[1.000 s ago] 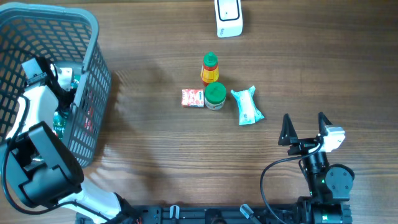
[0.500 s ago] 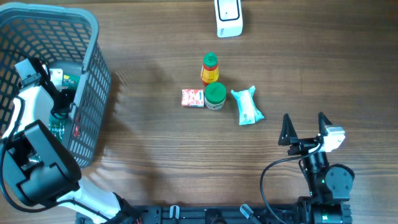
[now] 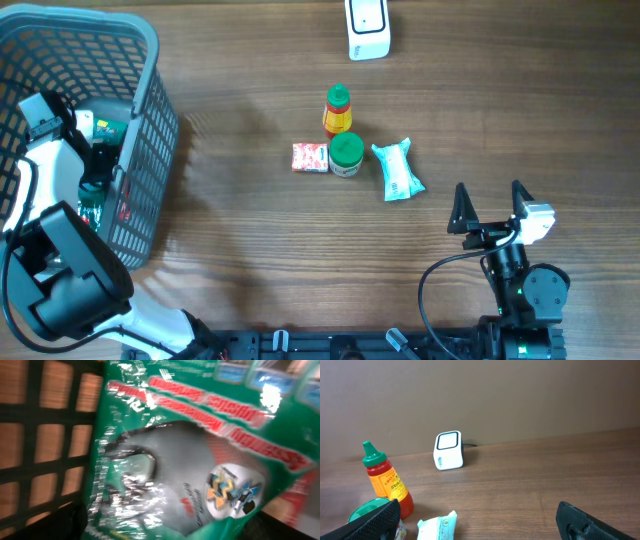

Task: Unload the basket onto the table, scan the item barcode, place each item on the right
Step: 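Reach the left gripper into the basket and grasp the green bag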

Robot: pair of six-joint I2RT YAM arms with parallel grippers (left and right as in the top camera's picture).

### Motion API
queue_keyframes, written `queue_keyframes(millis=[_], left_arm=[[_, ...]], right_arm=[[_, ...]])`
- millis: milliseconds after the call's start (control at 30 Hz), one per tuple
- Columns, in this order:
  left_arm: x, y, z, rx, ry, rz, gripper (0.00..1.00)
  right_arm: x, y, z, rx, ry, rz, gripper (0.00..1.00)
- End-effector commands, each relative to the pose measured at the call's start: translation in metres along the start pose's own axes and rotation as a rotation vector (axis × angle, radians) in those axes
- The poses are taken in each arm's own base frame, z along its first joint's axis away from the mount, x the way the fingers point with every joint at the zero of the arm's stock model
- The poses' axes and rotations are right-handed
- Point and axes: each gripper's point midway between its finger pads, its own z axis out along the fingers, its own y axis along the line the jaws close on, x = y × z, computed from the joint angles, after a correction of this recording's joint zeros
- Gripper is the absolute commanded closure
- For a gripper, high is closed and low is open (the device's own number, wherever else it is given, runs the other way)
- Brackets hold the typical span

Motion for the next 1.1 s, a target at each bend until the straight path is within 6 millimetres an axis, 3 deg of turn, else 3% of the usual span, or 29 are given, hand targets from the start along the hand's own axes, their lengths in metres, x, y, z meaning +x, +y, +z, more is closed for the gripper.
queue_keyframes(millis=[0,67,167,233,367,733,833,900,933,1067], left_arm=[[0.008,0.048,-0.01,-0.219,0.038,-0.049,0.1],[0.01,0.05,-0.009,-0.21,0.041,-0.058,0.1],[0.012,0.052,-0.008,-0.204,0.042,-0.067,0.2],[0.01,0.041,-0.005,-0.139,0.026,-0.063,0.24],[0.004,0.01,0.003,0.032,-0.013,-0.052,0.23],[0.024,-0.032,0.049,0.175,0.089,-0.026,0.27],[0.029,-0.035,0.054,0.182,0.109,-0.021,0.54],[0.027,-0.033,0.054,0.174,0.102,-0.022,0.77],[0.027,-0.03,0.053,0.16,0.103,-0.023,0.95],[0.016,-0.019,0.037,0.125,0.058,-0.053,0.96]], right_arm=[[-0.002,0.0,0.0,0.001,-0.011,-0.011,0.0],[-0.002,0.0,0.0,0.001,-0.011,-0.011,0.0],[-0.002,0.0,0.0,0.001,-0.011,-0.011,0.0],[-0.002,0.0,0.0,0.001,-0.011,-0.011,0.0],[-0.002,0.0,0.0,0.001,-0.011,-0.011,0.0],[-0.002,0.0,0.0,0.001,-0.011,-0.011,0.0],[-0.002,0.0,0.0,0.001,-0.011,-0.011,0.0],[-0.002,0.0,0.0,0.001,-0.011,-0.011,0.0],[-0.002,0.0,0.0,0.001,-0.011,-0.011,0.0],[-0.002,0.0,0.0,0.001,-0.011,-0.012,0.0]])
